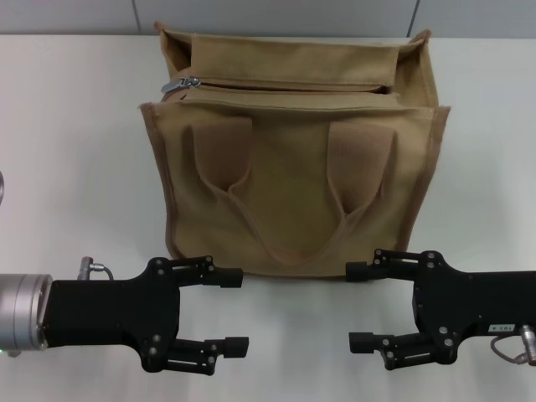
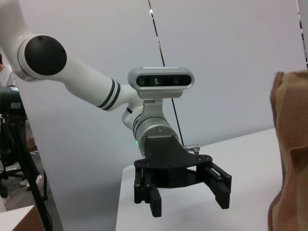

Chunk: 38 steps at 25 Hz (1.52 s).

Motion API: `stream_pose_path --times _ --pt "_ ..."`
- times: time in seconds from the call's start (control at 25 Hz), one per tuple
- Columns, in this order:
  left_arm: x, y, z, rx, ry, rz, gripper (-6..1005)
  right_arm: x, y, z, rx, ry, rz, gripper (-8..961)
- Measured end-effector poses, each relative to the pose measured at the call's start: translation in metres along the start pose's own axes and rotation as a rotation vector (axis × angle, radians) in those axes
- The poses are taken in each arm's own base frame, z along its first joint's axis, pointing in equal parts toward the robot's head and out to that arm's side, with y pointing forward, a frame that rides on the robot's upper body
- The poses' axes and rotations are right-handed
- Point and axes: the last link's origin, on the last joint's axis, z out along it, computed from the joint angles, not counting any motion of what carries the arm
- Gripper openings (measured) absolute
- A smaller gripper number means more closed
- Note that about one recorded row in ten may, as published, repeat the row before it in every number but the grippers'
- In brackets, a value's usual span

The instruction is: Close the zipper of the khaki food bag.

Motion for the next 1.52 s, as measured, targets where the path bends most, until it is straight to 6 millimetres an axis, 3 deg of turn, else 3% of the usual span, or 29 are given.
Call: stream_pose_path --times 0.52,0.72,0.92,1.12,1.24,1.4,1.44,1.52 --pt "0.002 0.0 0.001 0.0 0.016 0.012 804 0.0 0.0 0.001 -0.003 -0.002 -0.001 830" --pt "0.02 0.001 0.003 0.03 0.172 0.114 800 0.0 -0.001 0.002 -0.001 0.0 -0.002 830" --pt "0.043 -0.008 -0.002 0.231 0.469 0.243 796 0.0 -0.002 0.002 0.004 0.004 -0.002 830" --pt "0.049 -0.024 -0.033 0.595 0.688 0.272 792 0.002 -0.001 0.001 0.008 0.003 0.003 830" --pt "0.032 -0.045 -0.055 0.822 0.586 0.218 790 0.003 0.0 0.0 0.012 0.004 0.006 830" --pt "0.023 -0.053 -0.061 0.868 0.498 0.191 787 0.004 0.0 -0.001 0.018 0.007 0.001 830" --pt "0.01 -0.058 -0.065 0.862 0.35 0.18 786 0.004 -0.001 -0.001 0.021 0.009 0.001 830" --pt "0.007 -0.056 -0.064 0.823 0.295 0.186 785 0.005 -0.001 -0.001 0.029 0.014 0.001 830"
